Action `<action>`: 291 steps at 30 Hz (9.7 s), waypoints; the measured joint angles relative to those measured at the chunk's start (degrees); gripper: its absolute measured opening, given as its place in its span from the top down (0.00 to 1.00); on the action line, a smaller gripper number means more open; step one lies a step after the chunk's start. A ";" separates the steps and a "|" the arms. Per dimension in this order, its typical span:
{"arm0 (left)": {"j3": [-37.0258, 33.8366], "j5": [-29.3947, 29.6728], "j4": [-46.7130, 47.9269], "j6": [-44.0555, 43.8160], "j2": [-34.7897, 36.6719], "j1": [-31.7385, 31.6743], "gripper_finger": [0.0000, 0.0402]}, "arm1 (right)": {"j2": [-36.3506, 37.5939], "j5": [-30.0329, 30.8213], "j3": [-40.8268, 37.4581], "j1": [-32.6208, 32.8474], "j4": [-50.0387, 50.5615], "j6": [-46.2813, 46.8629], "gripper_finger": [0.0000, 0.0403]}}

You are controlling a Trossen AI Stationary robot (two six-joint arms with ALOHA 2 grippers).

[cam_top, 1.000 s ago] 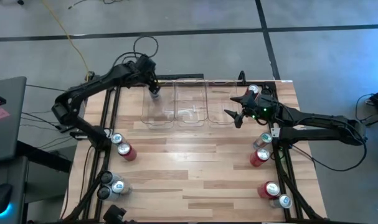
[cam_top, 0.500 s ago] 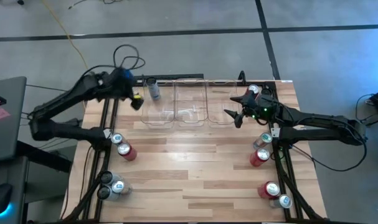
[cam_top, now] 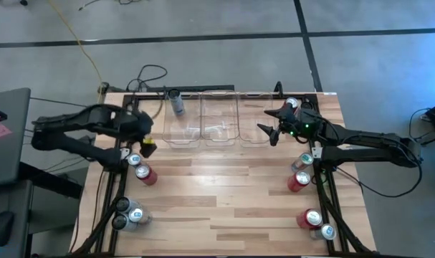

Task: Sort soda cans
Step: Put the white-blue soda can into the left transparent bin

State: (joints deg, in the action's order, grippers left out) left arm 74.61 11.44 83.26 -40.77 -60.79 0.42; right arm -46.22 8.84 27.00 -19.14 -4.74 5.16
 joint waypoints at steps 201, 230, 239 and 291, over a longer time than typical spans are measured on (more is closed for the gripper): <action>9.46 2.32 3.06 -28.13 -18.96 19.28 0.36 | 0.00 0.15 -0.57 0.01 3.40 3.92 0.13; 26.18 5.58 -0.38 12.35 -24.58 -21.70 0.36 | 0.00 0.15 -0.57 -0.01 3.46 4.44 0.13; 26.16 3.87 -2.78 22.97 -37.21 -24.70 0.36 | -3.53 0.15 -0.57 -0.01 3.59 3.94 0.13; 39.45 -0.96 -10.17 57.71 -53.69 -38.04 0.32 | -13.03 0.13 -0.57 -0.01 -4.34 2.32 0.13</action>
State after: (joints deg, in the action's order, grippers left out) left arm 114.06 10.48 73.10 16.94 -114.48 -37.63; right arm -59.24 8.97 26.44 -19.16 -9.08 7.49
